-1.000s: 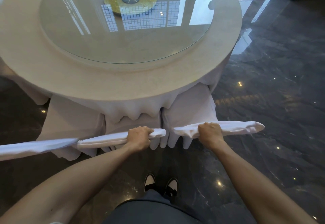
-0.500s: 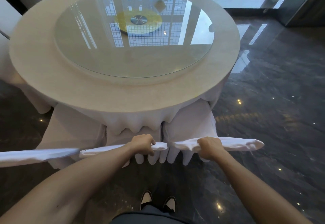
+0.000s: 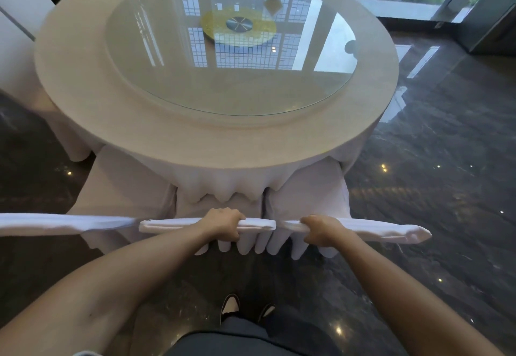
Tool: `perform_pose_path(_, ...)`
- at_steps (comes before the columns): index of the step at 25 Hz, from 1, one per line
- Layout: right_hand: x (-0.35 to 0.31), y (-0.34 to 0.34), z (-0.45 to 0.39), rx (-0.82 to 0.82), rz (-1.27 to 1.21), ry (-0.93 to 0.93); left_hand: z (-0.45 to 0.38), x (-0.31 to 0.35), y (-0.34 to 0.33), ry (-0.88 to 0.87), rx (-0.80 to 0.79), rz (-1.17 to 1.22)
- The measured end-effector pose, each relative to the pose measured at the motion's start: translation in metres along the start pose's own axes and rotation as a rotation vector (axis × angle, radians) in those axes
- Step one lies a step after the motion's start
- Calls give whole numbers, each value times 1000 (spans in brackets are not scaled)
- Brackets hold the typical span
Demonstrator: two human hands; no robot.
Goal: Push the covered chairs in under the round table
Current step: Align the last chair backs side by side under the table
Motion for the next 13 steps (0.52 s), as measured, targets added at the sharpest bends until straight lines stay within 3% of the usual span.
perform_pose_path(5, -9, -9, -11, -32, 55, 33, 9, -2, -3, 83, 77, -8)
perform_pose_path(13, -12, -4, -29, -209, 55, 60, 17, -5, 1, 168, 20, 134)
Point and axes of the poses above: each hand's wrist, its own z-axis away from the middle knuckle, its own y-axis out of the back of the hand, x = y × z, the point moved 6 cm from there along -z, towards the middle knuckle, and after that the axes turned 13 degrees about -z, right-handed, at the moved point
